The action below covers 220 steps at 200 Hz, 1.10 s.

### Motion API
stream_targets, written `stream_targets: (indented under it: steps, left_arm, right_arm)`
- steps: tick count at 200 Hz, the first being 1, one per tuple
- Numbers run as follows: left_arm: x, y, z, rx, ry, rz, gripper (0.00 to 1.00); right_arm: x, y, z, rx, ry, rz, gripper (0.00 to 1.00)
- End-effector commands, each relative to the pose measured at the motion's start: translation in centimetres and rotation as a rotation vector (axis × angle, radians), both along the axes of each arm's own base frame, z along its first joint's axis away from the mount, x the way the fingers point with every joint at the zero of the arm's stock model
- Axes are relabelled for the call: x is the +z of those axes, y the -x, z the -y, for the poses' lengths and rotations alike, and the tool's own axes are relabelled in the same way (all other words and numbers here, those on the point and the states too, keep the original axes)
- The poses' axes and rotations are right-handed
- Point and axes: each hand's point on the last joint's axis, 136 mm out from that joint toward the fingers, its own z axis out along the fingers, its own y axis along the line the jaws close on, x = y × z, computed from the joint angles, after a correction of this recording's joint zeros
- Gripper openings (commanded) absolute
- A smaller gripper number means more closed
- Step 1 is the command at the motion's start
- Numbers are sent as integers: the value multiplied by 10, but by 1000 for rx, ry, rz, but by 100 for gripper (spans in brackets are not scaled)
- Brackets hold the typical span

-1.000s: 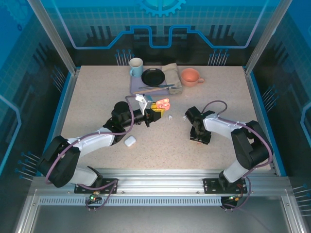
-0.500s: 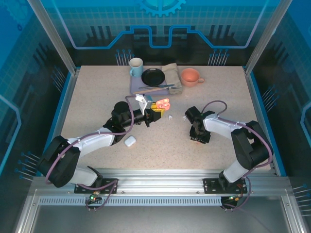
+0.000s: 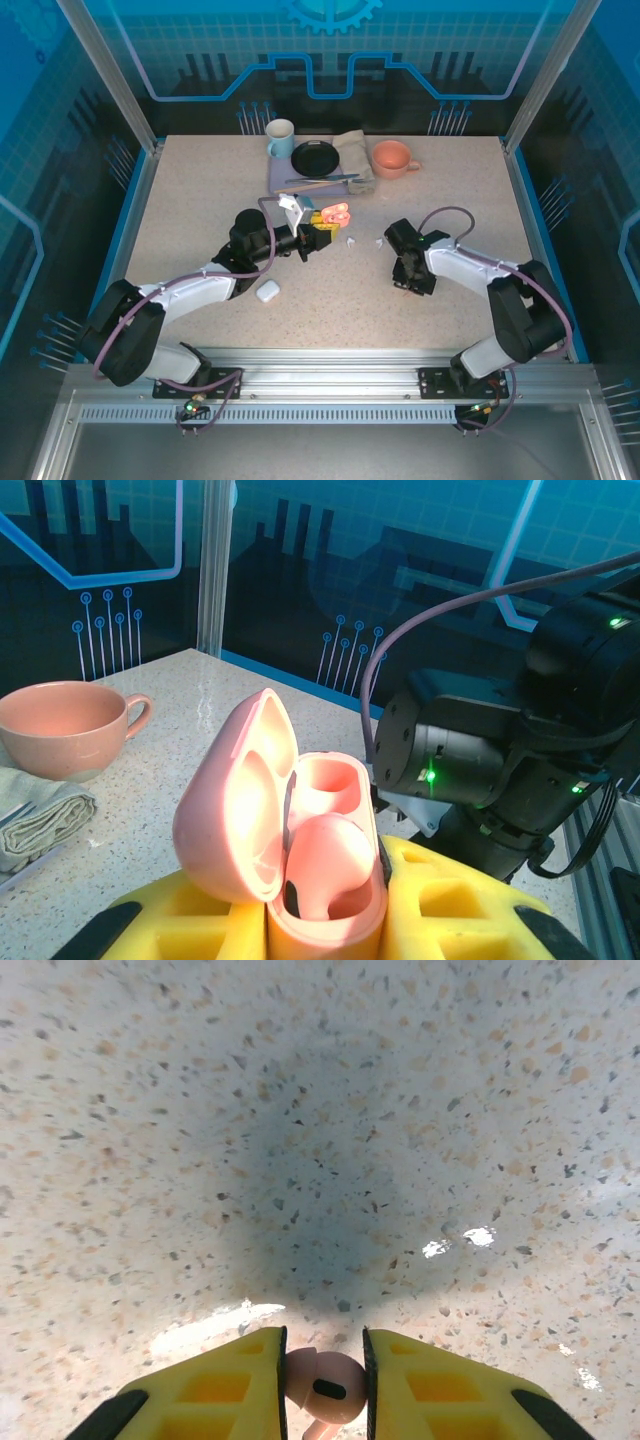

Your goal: Insert the wireless bluetooth earbuds into the charging case

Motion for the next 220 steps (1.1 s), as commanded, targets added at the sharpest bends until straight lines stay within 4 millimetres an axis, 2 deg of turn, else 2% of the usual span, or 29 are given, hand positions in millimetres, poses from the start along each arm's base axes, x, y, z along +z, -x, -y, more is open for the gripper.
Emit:
stream_targets:
  steps: [1,41,46,78,115,141,167,189,220]
  left_arm:
    - [5,-4,-4,21,17,8,0]
    - [1,-3,-5,23,5,0,0]
    - [1,-3,-5,23,4,-1,0]
    - [-2,-2,-5,18,-2,-7,0]
    - [-2,3,-2,-21,-12,-9,0]
    - [-3,7,2,-58,-23,-12,0]
    - [0,9,7,-94,-28,-2,0]
    - [5,7,12,-119,-31,1,0]
    - [15,1,17,-130,-19,13,0]
  right_arm:
    - [12,-1,0,8,-8,24,24]
    - [38,-13,-8,31,-59,117,25]
    - [51,-23,-13,37,-79,156,25]
    - [105,-47,-29,95,-152,305,25]
    - [189,-77,-50,212,-233,544,26]
    - [246,-90,-67,320,-279,710,26]
    - [291,-94,-88,450,-302,863,27]
    - [315,-93,-104,554,-299,973,27]
    - [332,-86,-128,687,-294,1081,27]
